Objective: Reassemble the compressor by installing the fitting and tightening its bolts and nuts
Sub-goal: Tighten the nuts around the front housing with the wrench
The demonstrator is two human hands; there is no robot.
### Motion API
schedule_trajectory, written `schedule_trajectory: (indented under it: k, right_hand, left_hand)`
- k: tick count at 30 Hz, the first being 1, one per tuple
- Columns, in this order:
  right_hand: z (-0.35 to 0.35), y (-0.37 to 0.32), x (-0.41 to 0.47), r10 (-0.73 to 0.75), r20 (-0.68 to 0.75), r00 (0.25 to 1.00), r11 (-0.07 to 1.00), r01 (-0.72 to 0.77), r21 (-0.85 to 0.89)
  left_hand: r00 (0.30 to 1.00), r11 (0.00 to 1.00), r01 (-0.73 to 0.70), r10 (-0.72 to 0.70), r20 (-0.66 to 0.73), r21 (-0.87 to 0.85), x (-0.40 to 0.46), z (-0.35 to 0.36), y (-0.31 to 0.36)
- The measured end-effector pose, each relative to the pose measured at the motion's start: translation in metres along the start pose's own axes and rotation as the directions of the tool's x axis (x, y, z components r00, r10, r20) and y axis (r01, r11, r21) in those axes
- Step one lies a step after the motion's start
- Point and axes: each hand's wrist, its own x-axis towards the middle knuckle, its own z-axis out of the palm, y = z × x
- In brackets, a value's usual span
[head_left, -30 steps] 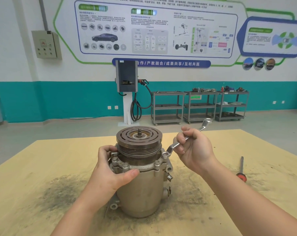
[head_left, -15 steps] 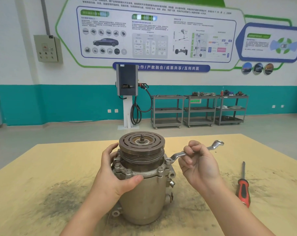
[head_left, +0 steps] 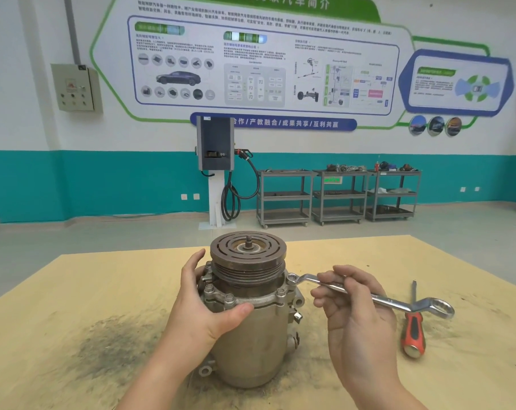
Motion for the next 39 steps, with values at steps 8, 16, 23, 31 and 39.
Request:
schedule_trajectory:
  k: [8,16,23,31,39]
  right_hand:
    - [0.003,-0.01,0.056,0.297,0.012,0.955,0.955,-0.297,0.013]
    - [0.0,0.003,0.083,0.481,0.101,0.871,0.877,-0.478,-0.052]
    - [-0.007,0.013,0.076,0.486,0.116,0.866,0.866,-0.495,0.069]
    - [-0.006,0.009,0.07,0.494,0.07,0.866,0.861,-0.499,0.099]
    - [0.011,-0.007,0.079,0.387,0.051,0.921,0.915,-0.39,0.106]
  left_hand:
    - [1.0,0.999,-0.016,0.016,0.016,-0.05,0.003,-0.001,-0.007]
    - [1.0,0.997,-0.022,0.023,0.007,-0.075,0.008,-0.003,-0.017]
    - [0.999,0.995,-0.048,0.047,-0.014,-0.084,0.008,0.0,-0.016]
    - [0.999,0.995,-0.038,0.039,0.008,-0.087,0.013,-0.002,-0.023]
    - [0.999,0.994,-0.04,0.037,-0.035,-0.106,0.008,0.005,-0.02]
